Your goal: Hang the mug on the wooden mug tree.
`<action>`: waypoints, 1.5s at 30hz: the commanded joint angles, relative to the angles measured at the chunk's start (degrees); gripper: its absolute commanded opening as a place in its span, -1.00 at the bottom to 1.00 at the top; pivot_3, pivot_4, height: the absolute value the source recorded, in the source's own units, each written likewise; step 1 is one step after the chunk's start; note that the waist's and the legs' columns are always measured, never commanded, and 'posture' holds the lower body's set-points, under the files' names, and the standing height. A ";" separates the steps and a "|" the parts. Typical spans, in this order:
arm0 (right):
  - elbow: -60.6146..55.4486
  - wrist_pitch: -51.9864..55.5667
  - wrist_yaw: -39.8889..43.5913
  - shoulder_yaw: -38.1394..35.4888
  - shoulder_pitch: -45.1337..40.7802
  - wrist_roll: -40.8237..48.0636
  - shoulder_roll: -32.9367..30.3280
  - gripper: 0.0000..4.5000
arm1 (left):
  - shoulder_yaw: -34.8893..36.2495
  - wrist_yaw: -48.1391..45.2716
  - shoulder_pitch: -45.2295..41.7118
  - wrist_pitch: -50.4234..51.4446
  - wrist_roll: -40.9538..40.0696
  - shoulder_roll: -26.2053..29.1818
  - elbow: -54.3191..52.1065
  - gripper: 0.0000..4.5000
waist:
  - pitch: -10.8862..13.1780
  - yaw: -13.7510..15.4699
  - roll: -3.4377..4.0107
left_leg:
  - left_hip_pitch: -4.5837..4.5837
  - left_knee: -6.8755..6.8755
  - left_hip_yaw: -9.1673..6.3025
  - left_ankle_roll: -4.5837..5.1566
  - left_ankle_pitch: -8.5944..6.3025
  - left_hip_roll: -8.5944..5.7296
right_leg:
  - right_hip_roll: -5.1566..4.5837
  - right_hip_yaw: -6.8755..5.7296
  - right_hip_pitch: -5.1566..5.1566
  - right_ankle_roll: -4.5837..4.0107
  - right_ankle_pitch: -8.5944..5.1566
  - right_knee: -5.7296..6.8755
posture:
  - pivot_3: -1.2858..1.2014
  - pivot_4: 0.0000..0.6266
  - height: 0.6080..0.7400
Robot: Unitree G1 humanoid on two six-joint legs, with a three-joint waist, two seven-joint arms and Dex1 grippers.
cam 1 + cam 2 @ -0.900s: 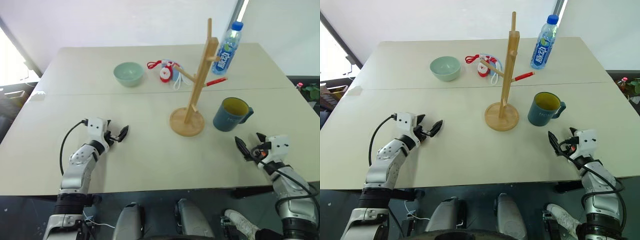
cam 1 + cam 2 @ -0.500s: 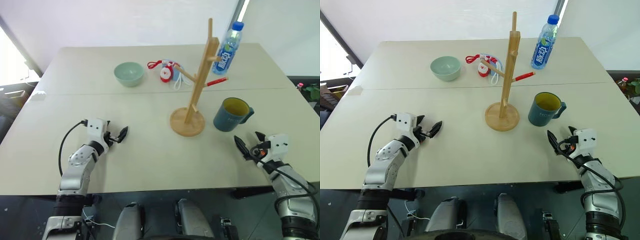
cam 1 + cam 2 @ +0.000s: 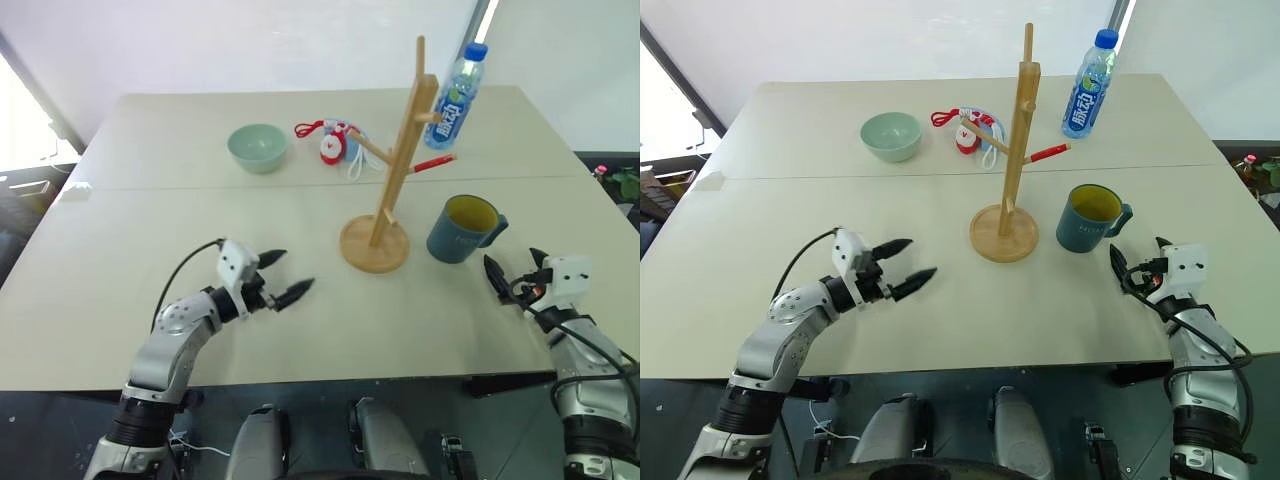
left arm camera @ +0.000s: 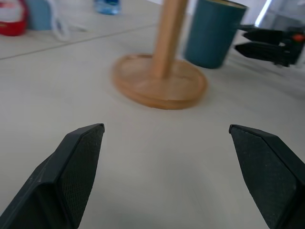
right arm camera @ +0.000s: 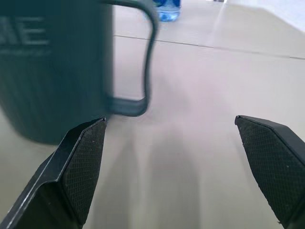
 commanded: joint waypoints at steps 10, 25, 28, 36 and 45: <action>5.27 0.62 6.56 -0.37 -7.74 2.15 -3.29 0.99 | -2.91 -1.66 -1.58 2.35 -1.26 -0.08 -5.35 1.00 | 0.00 -0.04 0.00 | 0.00 0.00 -0.02 0.00 0.00 -0.02 | 0.06 0.00 0.01 0.01 0.00 0.00 | 0.03 -0.52 1.00; 15.44 3.31 10.84 0.68 -16.86 3.05 -3.11 0.99 | -2.80 -1.12 -1.20 3.28 -1.63 -0.10 -6.80 1.00 | 0.00 -0.11 0.00 | 0.00 0.00 -0.02 0.00 0.00 -0.02 | 0.07 0.01 0.01 0.01 0.00 0.01 | 0.03 -0.52 1.00; 18.55 3.07 11.61 0.62 -19.12 3.07 -3.24 0.99 | -2.78 -0.89 -1.20 3.35 -1.73 -0.08 -6.89 1.00 | 0.00 -0.12 0.00 | 0.00 0.00 -0.02 0.00 0.00 -0.03 | 0.07 0.01 0.01 0.01 0.01 0.01 | 0.03 -0.52 1.00; 23.11 3.96 15.76 0.94 -21.99 3.73 -2.90 0.62 | -2.76 -0.41 -1.06 3.39 -1.55 -0.11 -7.13 1.00 | 0.00 -0.11 0.00 | 0.00 0.00 -0.02 0.00 0.00 -0.02 | 0.07 0.01 0.01 0.01 0.01 0.01 | 0.03 -0.52 1.00; 22.99 3.58 18.24 1.02 -22.33 4.52 -1.90 -0.98 | -2.89 -0.08 -1.07 2.97 -1.37 -0.03 -6.80 1.00 | 0.00 -0.11 0.00 | 0.00 0.00 -0.02 0.00 0.00 -0.03 | 0.06 0.01 0.02 0.02 0.01 0.01 | 0.03 -0.52 1.00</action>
